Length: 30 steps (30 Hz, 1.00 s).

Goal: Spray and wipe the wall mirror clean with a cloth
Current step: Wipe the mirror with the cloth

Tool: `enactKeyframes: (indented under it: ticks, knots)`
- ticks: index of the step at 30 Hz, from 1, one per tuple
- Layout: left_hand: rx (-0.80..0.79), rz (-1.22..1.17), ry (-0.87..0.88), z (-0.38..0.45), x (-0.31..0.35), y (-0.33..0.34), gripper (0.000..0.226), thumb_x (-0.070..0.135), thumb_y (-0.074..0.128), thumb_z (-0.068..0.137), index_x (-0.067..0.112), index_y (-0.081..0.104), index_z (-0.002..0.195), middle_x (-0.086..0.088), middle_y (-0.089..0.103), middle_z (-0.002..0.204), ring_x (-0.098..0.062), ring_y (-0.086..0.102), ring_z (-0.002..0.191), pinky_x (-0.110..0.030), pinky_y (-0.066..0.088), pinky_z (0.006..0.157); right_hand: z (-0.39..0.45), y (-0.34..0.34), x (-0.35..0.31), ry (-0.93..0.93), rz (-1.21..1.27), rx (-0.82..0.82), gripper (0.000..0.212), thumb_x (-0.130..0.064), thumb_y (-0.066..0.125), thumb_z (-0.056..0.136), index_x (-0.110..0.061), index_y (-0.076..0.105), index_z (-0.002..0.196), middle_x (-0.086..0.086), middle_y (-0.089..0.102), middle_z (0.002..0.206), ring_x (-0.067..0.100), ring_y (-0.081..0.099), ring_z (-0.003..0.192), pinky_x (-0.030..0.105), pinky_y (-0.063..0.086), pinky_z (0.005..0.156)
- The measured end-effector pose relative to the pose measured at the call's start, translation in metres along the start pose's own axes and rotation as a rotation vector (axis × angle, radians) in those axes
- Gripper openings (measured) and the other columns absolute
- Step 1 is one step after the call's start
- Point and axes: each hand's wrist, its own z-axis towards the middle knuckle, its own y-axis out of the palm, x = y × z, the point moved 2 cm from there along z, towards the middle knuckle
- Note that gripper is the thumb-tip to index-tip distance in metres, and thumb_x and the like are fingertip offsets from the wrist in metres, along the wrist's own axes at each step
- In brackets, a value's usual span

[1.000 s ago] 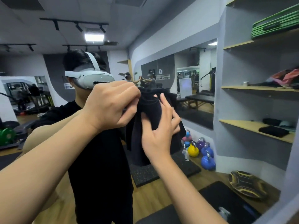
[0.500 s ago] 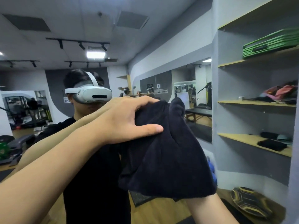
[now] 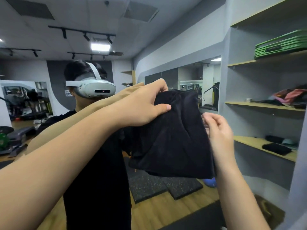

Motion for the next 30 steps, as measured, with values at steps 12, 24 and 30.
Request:
enactKeyframes:
  ticks: [12, 24, 30]
  knots:
    - [0.204, 0.175, 0.234, 0.025, 0.015, 0.053, 0.016, 0.015, 0.063, 0.098, 0.015, 0.050, 0.106, 0.002, 0.054, 0.099, -0.017, 0.045, 0.091, -0.030, 0.030, 0.077, -0.031, 0.051, 0.046, -0.402, -0.780, -0.092, 0.105, -0.079, 0.043, 0.077, -0.036, -0.006, 0.159, -0.001, -0.014, 0.169, 0.028, -0.013, 0.155, 0.055, 0.001, 0.123]
    - [0.476, 0.487, 0.553, 0.059, 0.028, 0.038, 0.021, 0.028, 0.054, 0.096, 0.010, 0.057, 0.085, -0.001, 0.053, 0.081, -0.026, 0.047, 0.078, -0.043, 0.044, 0.069, 0.010, 0.047, 0.081, -0.675, -0.808, -0.024, 0.091, -0.065, 0.051, 0.086, -0.029, 0.011, 0.160, 0.003, 0.013, 0.169, 0.036, 0.006, 0.155, 0.061, 0.017, 0.119]
    - [0.461, 0.497, 0.582, 0.085, 0.021, 0.059, 0.024, 0.026, 0.054, 0.097, 0.010, 0.054, 0.079, 0.006, 0.042, 0.075, -0.020, 0.037, 0.073, -0.042, 0.043, 0.061, 0.058, 0.007, 0.083, -0.727, -0.740, -0.046, 0.087, -0.050, 0.057, 0.084, -0.021, 0.021, 0.158, 0.001, 0.022, 0.167, 0.031, 0.009, 0.156, 0.055, 0.015, 0.123]
